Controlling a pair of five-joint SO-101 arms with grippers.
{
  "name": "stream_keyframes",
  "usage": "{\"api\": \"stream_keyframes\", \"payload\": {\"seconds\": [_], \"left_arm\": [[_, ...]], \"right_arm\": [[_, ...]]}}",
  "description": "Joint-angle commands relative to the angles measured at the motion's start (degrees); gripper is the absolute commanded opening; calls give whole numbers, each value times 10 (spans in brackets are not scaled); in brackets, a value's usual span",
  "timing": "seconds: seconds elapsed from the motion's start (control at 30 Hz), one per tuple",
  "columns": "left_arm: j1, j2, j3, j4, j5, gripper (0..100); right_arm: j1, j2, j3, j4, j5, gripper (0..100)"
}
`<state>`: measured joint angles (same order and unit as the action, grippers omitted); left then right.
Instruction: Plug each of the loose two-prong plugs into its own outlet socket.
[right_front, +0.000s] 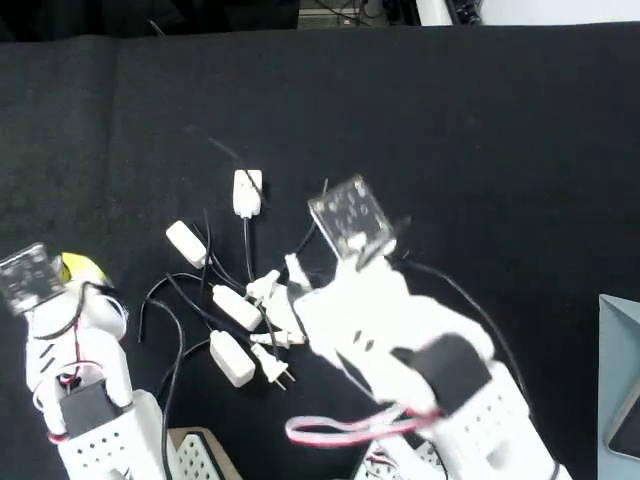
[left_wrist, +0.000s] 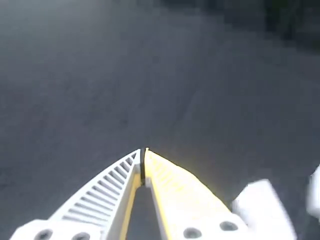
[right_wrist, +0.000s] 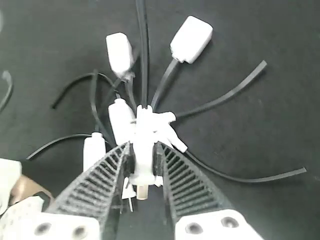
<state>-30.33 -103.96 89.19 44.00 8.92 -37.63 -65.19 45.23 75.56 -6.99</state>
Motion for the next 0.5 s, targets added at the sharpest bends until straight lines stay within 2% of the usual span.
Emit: {"api": "stream_keyframes", "payload": {"seconds": [0.0, 0.3, 0.47], "left_arm": [[42, -5, -67, -16, 69, 30], [282, -4, -128, -14, 67, 33], [402, -4, -154, -10, 0, 33]], "right_arm": [[-40, -85, 20, -4, 4, 11], [-58, -218, 81, -4, 54, 11], [-58, -248, 109, -4, 65, 11]]}}
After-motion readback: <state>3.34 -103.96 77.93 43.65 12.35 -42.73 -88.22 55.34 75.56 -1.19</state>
